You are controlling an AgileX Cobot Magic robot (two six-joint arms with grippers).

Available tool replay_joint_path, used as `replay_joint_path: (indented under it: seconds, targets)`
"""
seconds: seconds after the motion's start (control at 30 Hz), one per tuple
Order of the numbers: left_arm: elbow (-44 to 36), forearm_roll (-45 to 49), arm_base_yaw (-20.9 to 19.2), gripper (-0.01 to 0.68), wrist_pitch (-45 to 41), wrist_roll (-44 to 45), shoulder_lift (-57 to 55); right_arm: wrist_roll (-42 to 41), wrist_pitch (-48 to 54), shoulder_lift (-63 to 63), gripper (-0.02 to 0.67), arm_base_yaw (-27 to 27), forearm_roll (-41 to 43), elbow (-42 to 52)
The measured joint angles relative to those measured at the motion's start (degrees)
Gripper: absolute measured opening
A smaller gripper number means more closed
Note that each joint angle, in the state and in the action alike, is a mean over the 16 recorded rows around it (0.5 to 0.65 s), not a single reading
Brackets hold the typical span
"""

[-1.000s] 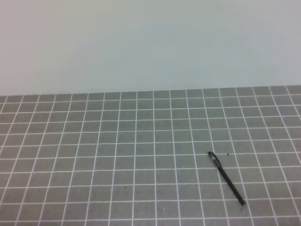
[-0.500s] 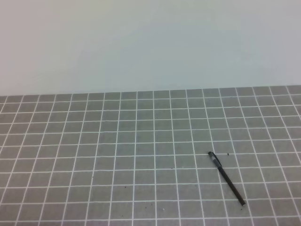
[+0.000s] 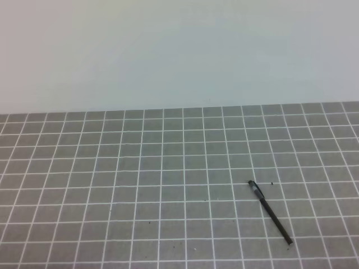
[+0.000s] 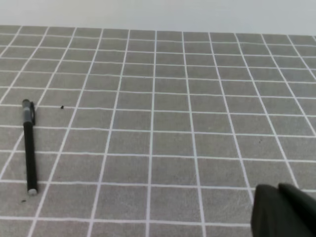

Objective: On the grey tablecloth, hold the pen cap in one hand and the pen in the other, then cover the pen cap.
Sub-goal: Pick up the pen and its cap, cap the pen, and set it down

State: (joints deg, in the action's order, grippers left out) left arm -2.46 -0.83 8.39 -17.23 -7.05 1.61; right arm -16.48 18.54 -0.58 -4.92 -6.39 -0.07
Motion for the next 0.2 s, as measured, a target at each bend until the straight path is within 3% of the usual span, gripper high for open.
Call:
replay_joint_path:
  seconds: [0.2]
  targets:
    - [0.0, 0.0, 0.0, 0.0, 0.0, 0.0, 0.0, 0.0, 0.0, 0.0, -0.003, 0.0, 0.0, 0.0]
